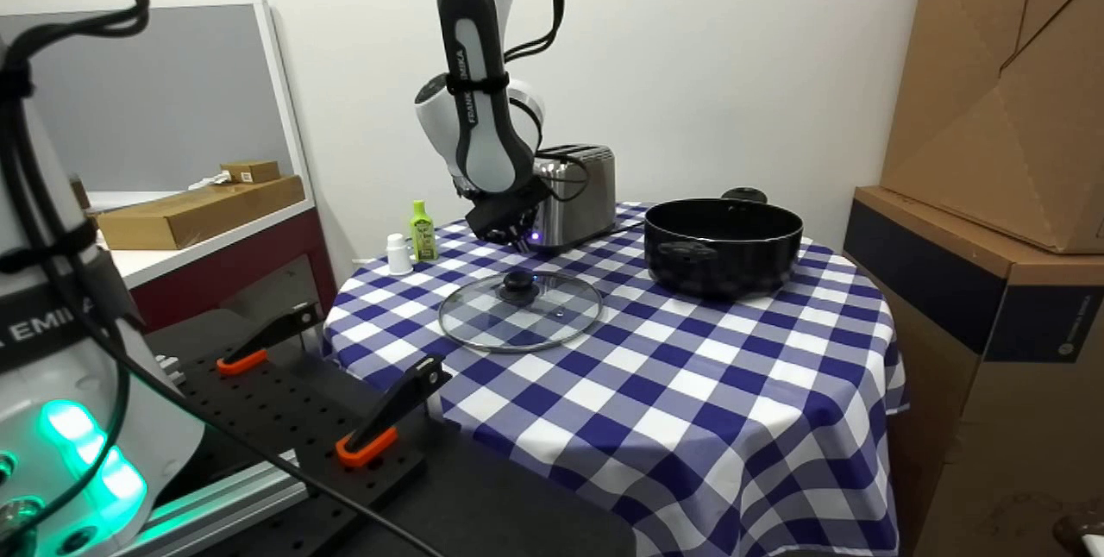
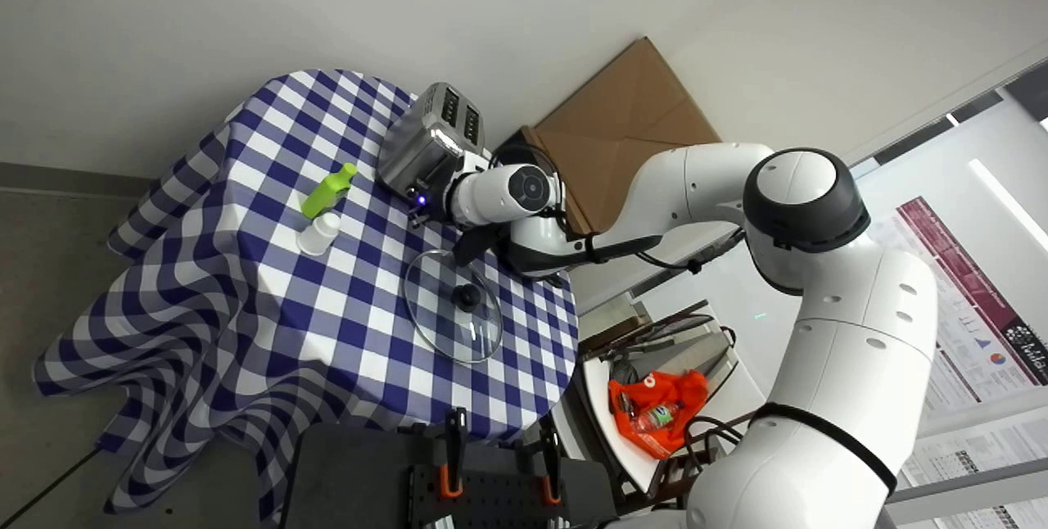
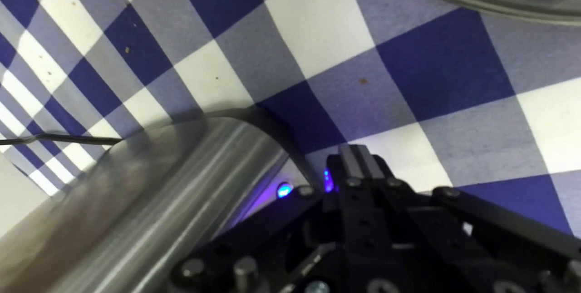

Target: Press the button on the toaster

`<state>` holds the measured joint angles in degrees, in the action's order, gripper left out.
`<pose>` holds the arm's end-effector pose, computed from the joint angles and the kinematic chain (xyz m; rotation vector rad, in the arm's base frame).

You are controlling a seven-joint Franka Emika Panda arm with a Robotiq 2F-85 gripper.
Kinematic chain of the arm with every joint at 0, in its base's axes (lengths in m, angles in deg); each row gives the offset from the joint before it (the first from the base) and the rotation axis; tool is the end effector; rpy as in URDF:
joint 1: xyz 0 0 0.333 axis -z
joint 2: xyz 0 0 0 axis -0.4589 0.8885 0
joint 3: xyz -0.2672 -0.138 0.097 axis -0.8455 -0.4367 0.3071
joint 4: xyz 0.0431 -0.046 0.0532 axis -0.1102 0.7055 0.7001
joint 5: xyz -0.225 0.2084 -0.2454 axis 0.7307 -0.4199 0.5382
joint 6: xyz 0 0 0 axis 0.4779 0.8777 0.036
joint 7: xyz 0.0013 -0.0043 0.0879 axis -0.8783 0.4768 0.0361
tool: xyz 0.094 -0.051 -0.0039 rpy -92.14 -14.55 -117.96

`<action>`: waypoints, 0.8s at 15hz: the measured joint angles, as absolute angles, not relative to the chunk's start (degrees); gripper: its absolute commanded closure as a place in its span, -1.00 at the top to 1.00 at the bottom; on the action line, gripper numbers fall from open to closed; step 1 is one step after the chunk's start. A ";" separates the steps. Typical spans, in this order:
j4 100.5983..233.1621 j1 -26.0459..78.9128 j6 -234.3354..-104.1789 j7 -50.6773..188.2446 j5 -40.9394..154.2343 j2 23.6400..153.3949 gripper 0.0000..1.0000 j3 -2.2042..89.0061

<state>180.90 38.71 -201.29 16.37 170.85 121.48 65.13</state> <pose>0.5575 0.1226 0.0683 2.5044 1.2776 0.6906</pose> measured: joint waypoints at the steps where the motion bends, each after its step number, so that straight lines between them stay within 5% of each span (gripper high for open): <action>1: 180.92 38.71 -201.53 17.47 169.74 121.48 -0.99 65.00; 12: 178.22 38.52 -199.88 19.53 177.89 121.53 -0.99 66.27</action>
